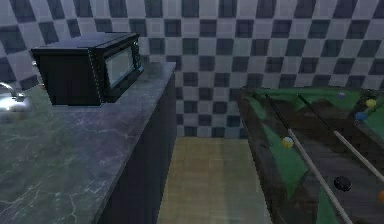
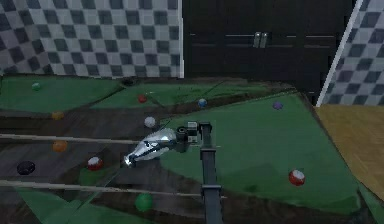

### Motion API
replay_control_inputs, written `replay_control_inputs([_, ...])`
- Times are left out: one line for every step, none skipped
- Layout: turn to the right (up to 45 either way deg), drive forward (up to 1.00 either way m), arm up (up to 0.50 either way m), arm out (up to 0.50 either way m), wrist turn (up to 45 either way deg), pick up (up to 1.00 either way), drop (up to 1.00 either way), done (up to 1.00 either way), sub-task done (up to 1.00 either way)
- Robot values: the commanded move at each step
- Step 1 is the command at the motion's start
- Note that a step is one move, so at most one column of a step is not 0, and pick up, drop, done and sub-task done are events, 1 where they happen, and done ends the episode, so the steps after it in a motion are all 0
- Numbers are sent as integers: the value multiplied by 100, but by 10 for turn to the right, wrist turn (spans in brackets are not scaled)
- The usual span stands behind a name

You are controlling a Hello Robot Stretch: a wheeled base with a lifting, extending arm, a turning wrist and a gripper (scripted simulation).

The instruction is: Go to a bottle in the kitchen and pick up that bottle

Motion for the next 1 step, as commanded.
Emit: replay_control_inputs([0,0,0,0,0,100,0,0,0])
